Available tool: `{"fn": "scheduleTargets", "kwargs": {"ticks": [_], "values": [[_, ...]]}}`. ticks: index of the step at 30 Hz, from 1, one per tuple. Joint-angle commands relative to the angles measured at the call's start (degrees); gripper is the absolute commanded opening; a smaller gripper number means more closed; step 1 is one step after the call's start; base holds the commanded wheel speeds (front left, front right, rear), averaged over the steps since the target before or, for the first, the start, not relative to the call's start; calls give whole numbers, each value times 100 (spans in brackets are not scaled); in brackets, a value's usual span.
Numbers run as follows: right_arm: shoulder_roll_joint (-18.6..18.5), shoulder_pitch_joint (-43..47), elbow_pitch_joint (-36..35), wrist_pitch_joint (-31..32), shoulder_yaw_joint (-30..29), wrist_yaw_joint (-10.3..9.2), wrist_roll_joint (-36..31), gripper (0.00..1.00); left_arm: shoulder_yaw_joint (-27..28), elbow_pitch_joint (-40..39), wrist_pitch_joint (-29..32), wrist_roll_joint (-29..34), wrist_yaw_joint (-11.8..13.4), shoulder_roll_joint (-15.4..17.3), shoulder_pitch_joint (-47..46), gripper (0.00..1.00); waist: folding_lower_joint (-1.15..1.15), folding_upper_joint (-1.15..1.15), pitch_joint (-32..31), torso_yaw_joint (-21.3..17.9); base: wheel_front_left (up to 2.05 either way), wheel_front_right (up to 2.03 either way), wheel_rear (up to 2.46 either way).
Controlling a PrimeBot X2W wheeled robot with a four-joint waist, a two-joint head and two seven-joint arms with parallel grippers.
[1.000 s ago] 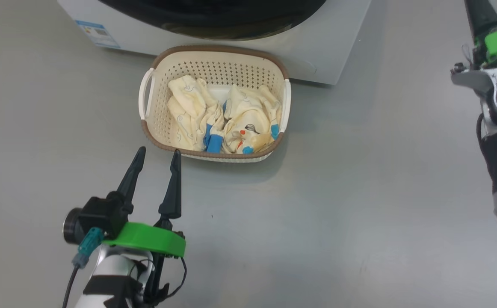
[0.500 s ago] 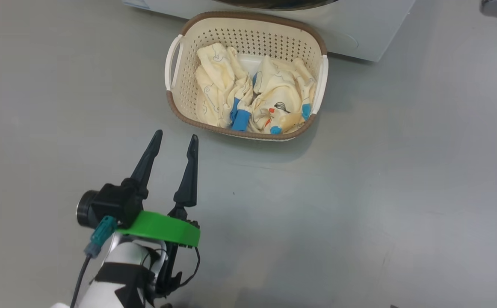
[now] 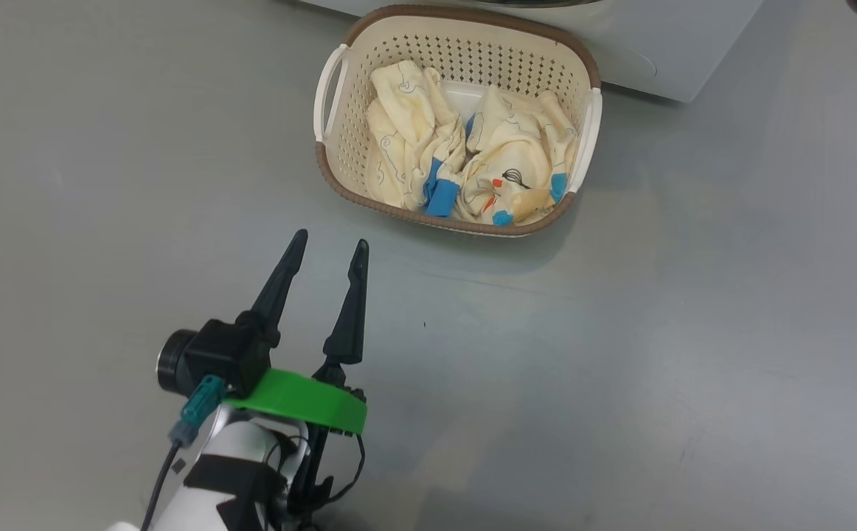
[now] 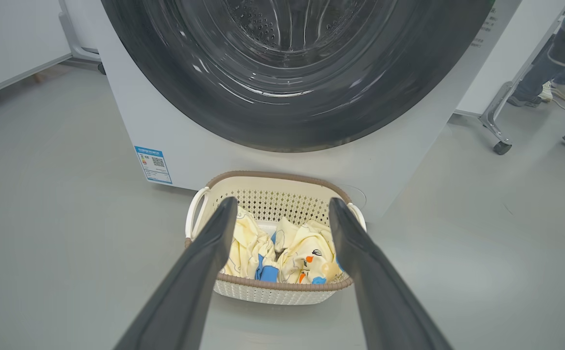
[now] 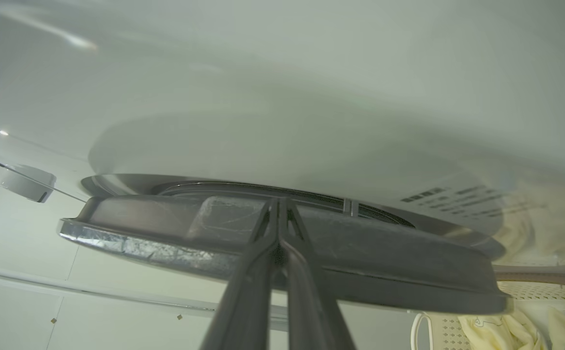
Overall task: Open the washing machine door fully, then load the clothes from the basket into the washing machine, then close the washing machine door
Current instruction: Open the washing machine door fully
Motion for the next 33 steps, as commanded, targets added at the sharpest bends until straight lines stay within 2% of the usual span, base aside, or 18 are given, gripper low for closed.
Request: {"fn": "scheduleTargets", "kwargs": {"ticks": [1, 22, 33], "values": [[164, -306, -137, 77, 55, -15, 72, 0, 128, -205, -39, -72, 43, 95, -86, 100, 0, 0, 8, 22, 0, 0, 0], [315, -1135, 991, 727, -138, -15, 651, 0, -5, -222, -39, -181, 82, 95, -176, 100, 0, 0, 221, 234, 0, 0, 0], [360, -1198, 1198, 1150, -140, -15, 813, 0, -19, -230, -39, -197, 114, 95, -181, 100, 0, 0, 202, 234, 0, 0, 0]]}}
